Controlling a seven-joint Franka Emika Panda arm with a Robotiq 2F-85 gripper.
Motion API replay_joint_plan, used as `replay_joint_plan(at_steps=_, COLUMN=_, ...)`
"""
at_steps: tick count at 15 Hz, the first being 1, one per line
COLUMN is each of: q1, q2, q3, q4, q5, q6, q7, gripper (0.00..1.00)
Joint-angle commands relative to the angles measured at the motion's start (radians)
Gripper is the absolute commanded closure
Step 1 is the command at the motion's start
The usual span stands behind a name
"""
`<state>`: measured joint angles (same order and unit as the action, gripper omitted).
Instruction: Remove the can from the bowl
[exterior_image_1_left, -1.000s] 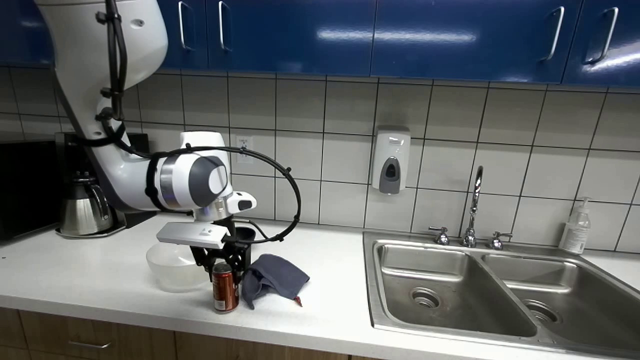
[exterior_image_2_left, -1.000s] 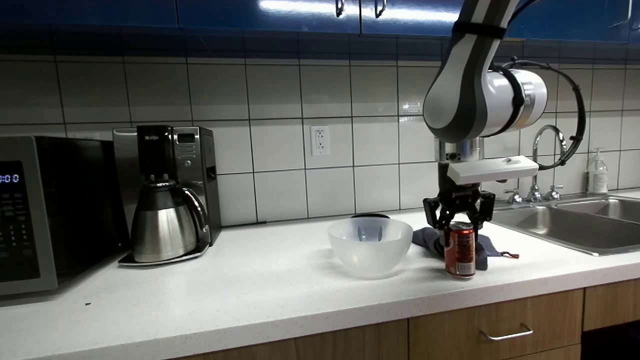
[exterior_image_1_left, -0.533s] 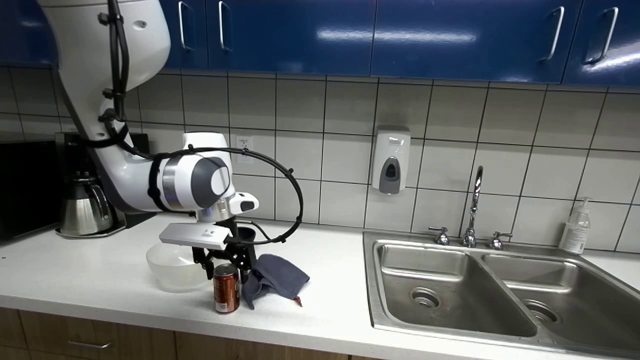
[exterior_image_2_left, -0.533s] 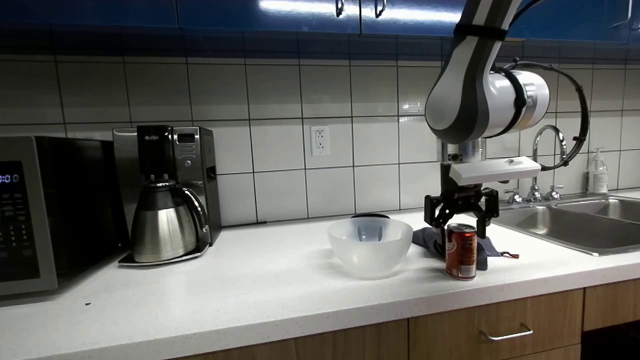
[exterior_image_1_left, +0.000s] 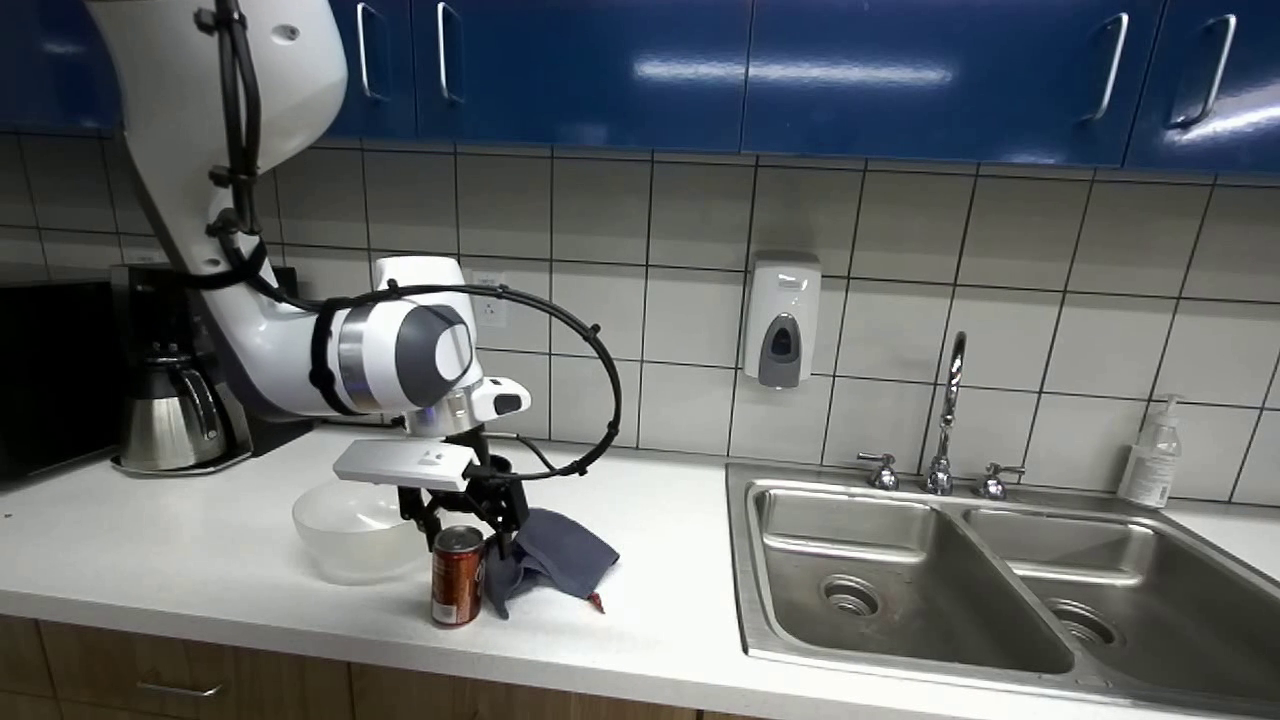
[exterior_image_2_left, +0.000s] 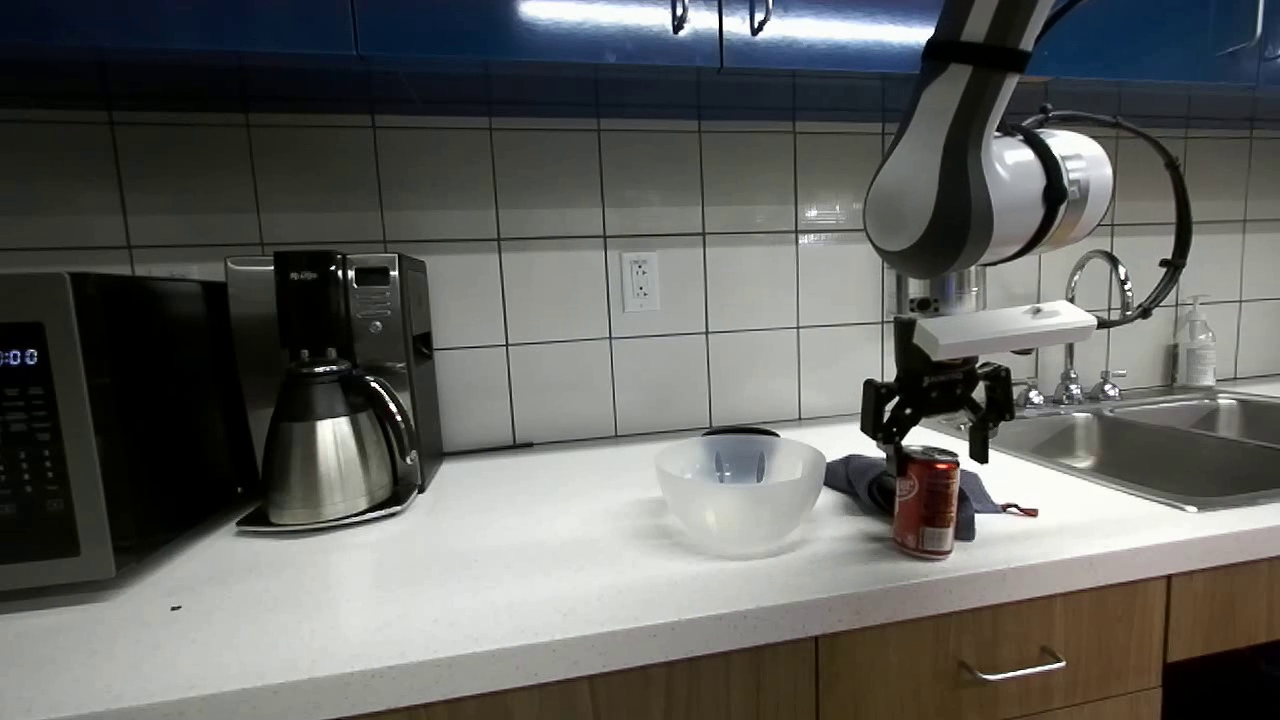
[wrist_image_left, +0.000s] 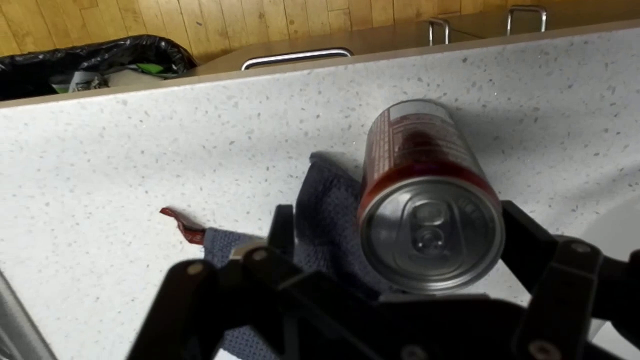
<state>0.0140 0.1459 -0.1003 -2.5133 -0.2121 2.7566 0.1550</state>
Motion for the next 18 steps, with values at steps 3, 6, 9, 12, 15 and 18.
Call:
replay_joint_plan(at_steps=3, q1=-0.012, q2=-0.123, q3=-0.017, q4=-0.019, q5=-0.049, q6=-0.107, q7=0.019, gripper=0.0)
replay_joint_plan(at_steps=6, q1=-0.028, q2=-0.196, q3=-0.014, q4=-0.033, q5=-0.07, q6=-0.165, q7=0.019, gripper=0.0)
replay_joint_plan(at_steps=9, q1=-0.049, q2=-0.272, q3=-0.004, q4=-0.045, q5=-0.046, q6=-0.232, q7=-0.01, gripper=0.0)
replay_joint_plan(at_steps=12, q1=-0.071, q2=-0.329, q3=-0.001, q4=-0.055, q5=-0.051, q6=-0.28, q7=-0.007, gripper=0.0)
replay_joint_plan(at_steps=15, q1=-0.093, q2=-0.383, q3=0.002, q4=-0.057, q5=-0.053, q6=-0.335, q7=-0.006, gripper=0.0)
replay_joint_plan(at_steps=18, q1=-0.09, q2=-0.327, q3=0.008, q4=-0.035, q5=-0.029, q6=-0.29, q7=-0.008, gripper=0.0)
